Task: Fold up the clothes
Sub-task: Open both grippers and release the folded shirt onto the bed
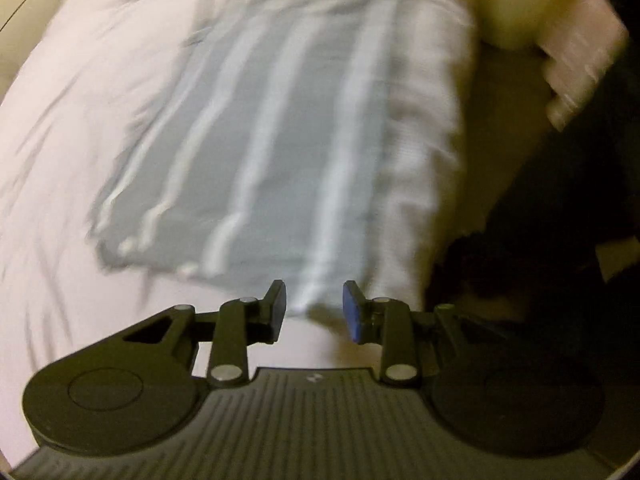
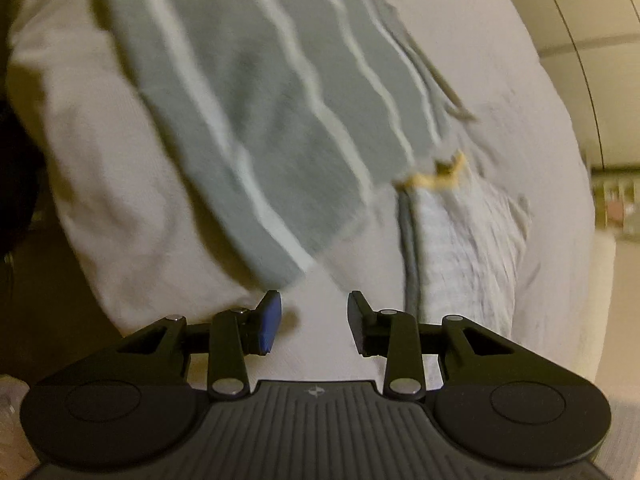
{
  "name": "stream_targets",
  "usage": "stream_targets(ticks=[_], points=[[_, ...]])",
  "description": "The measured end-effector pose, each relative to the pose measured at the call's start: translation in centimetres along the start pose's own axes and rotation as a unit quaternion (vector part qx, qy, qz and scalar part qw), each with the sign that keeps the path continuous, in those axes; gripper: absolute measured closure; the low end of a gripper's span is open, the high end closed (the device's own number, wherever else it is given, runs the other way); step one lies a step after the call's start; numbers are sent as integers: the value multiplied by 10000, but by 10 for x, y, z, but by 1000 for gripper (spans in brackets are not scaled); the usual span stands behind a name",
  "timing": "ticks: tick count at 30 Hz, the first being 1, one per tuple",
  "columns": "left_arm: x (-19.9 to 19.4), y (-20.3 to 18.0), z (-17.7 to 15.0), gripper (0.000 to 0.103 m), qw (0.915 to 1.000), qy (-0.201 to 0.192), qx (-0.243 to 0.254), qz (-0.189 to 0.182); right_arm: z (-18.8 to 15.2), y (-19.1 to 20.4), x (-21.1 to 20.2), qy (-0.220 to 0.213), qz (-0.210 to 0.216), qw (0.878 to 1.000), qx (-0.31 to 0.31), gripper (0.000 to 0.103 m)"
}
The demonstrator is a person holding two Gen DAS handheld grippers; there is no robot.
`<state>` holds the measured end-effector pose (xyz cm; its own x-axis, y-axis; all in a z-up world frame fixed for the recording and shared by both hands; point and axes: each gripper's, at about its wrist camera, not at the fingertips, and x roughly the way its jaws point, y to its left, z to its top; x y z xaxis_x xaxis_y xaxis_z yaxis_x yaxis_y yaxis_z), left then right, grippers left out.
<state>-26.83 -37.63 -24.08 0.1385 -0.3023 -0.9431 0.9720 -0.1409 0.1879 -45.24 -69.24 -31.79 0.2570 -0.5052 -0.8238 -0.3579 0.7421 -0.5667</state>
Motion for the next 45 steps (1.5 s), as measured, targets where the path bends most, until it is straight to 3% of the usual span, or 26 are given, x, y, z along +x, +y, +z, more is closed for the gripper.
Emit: stream_targets(ticks=[2, 5, 7, 10, 15, 18, 21, 23, 25, 26, 29, 33, 39, 41, 43, 45], points=[[0, 28, 6, 74, 9976, -18, -631, 277, 8, -24, 5, -4, 32, 9994, 338, 69], [3, 73, 15, 69, 9835, -197, -1696, 599, 6, -40, 2, -163, 133, 9950, 972, 69], [6, 101, 19, 60, 9681, -330, -2375, 729, 16, -47, -1, -280, 195, 9913, 1268, 69], [21, 139, 20, 57, 9384, -487, -3340, 736, 5, -64, -19, -398, 443, 9767, 2063, 69], [61, 195, 13, 57, 8927, -614, -4443, 430, 28, -118, 5, -370, 988, 9323, 3460, 69], [82, 218, 9, 58, 8781, -718, -4727, 166, 37, -135, 17, -439, 1283, 9098, 3923, 71], [96, 231, 4, 67, 8643, -748, -4972, -104, 45, -146, 30, -504, 1411, 9024, 4040, 70], [100, 233, 4, 74, 8630, -713, -4998, -185, 47, -154, 40, -523, 1503, 8949, 4169, 66], [99, 235, 7, 99, 8666, -734, -4933, -188, 47, -163, 51, -564, 1671, 8829, 4351, 60], [99, 235, 8, 102, 8686, -743, -4895, -186, 47, -165, 54, -591, 1745, 8799, 4380, 58], [97, 232, 14, 103, 8761, -769, -4757, -125, 50, -172, 75, -614, 1941, 8774, 4344, 57], [91, 228, 18, 103, 8791, -780, -4702, 23, 46, -181, 107, -632, 2365, 8611, 4456, 57], [88, 224, 20, 103, 8702, -614, -4881, 252, 26, -192, 151, -661, 3210, 7941, 5118, 57], [89, 223, 21, 103, 8679, -587, -4924, 295, 20, -195, 160, -692, 3435, 7720, 5303, 64], [90, 223, 23, 103, 8649, -571, -4976, 325, 15, -198, 163, -683, 3609, 7559, 5419, 77], [91, 223, 23, 103, 8640, -558, -4992, 348, 12, -200, 163, -658, 3633, 7507, 5479, 85]])
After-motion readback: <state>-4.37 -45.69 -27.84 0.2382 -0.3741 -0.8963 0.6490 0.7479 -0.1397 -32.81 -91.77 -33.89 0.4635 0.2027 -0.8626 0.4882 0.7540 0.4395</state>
